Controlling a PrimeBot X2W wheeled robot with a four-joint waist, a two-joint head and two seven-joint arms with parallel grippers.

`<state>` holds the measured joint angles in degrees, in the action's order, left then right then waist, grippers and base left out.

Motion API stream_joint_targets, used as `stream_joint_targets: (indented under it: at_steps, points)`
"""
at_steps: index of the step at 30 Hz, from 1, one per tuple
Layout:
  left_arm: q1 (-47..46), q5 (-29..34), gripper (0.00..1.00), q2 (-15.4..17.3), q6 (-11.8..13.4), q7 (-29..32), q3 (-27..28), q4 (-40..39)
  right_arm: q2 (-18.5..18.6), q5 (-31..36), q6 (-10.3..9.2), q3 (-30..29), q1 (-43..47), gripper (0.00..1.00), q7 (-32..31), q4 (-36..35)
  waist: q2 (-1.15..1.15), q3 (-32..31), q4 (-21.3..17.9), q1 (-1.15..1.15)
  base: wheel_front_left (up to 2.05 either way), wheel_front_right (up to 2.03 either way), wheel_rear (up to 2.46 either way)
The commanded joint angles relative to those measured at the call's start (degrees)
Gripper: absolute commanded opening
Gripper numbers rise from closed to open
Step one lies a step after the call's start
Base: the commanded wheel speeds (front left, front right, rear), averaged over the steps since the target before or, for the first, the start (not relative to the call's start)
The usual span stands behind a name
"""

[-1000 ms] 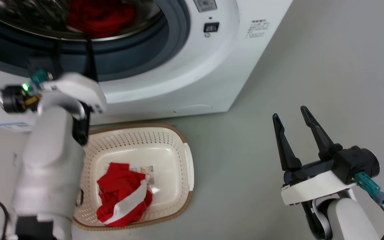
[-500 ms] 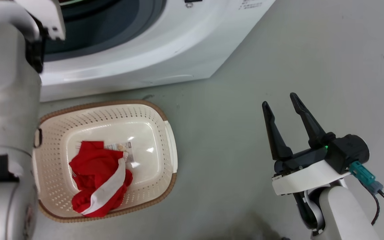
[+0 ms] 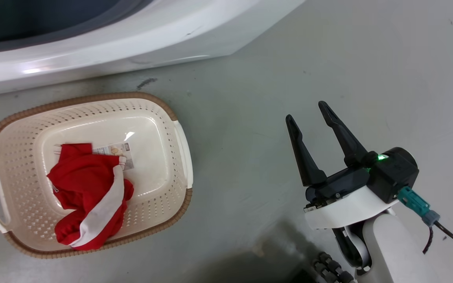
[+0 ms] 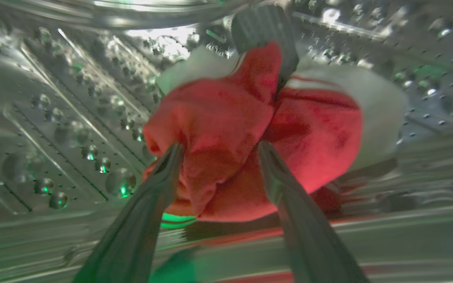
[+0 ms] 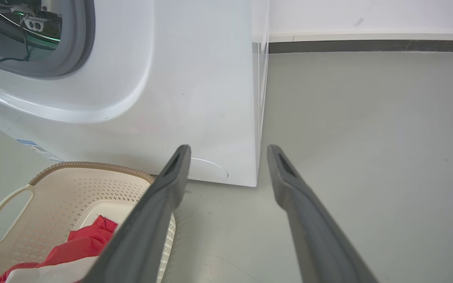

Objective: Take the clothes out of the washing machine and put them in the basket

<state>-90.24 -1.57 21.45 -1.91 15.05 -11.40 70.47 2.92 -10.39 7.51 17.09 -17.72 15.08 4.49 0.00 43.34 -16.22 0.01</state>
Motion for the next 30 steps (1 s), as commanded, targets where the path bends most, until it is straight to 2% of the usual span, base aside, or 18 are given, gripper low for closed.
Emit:
stream_joint_targets:
  at_steps: [1, 7, 8, 9, 10, 17, 22, 23, 24, 30]
  points:
    - [-0.8, 0.2, 1.0, 0.5, 0.4, 1.4, -0.2, 0.5, -0.1, -0.3, -0.04, 0.2, -1.2, 1.0, 0.1, -0.3, 0.0, 0.7, -0.6, -0.01, 0.0, 0.0, 0.0]
    - [-2.4, 0.0, 1.0, 1.3, 0.6, 9.0, -0.7, 1.7, -0.1, -1.2, -0.04, 0.7, -1.5, 1.0, 0.1, -0.9, 0.0, 1.9, -1.2, -0.01, 0.0, 0.0, 0.0]
    - [-2.3, -0.3, 0.53, 1.4, 0.6, 9.9, -0.5, 2.0, -0.1, -1.4, -0.04, 0.8, -1.4, 1.0, 0.1, -0.9, 0.0, 2.0, -1.3, -0.01, 0.0, 0.0, 0.0]
    - [-2.2, -0.4, 0.33, 1.5, 0.7, 10.4, -0.6, 2.0, -0.1, -1.6, -0.04, 0.8, -1.4, 1.0, 0.1, -0.9, 0.0, 2.0, -1.4, -0.01, 0.0, 0.0, 0.0]
    - [-2.2, -0.5, 0.0, 1.5, 0.6, 10.9, -0.7, 2.0, -0.1, -1.7, -0.04, 0.9, -1.6, 1.0, 0.1, -0.9, 0.0, 2.1, -1.5, -0.01, 0.0, 0.0, 0.0]
    - [-1.9, -0.8, 0.0, 1.8, 1.7, 9.6, -1.3, 0.3, -0.1, -2.2, -0.04, 1.0, -2.0, 1.0, 0.1, -0.9, 0.0, 1.8, -1.9, -0.01, 0.0, 0.0, 0.0]
    - [-0.7, -1.0, 0.0, 2.2, 3.1, 6.0, -1.5, -1.6, -0.1, -2.6, -0.04, 1.1, -2.1, 1.0, 0.1, -0.5, 0.0, 0.5, -2.1, -0.01, 0.0, 0.0, 0.0]
    - [-0.3, -1.2, 0.0, 2.3, 3.4, 4.7, -1.5, -2.1, -0.1, -2.7, -0.04, 1.0, -2.1, 1.0, 0.1, -0.3, 0.0, 0.1, -2.1, -0.01, 0.0, 0.0, 0.0]
    - [2.1, -2.2, 0.0, 2.3, 4.2, -0.3, -0.8, -3.6, -0.1, -2.5, -0.04, 0.4, -2.1, 1.0, 0.1, 0.0, 0.0, -1.9, -1.7, -0.01, 0.0, 0.0, 0.0]
    - [8.9, -5.0, 0.0, 0.6, 4.7, -12.1, 1.0, -5.4, -0.1, -1.3, -0.04, -1.3, -1.0, 1.0, 0.1, 1.0, 0.0, -8.1, -0.2, -0.01, 0.0, 0.0, 0.0]
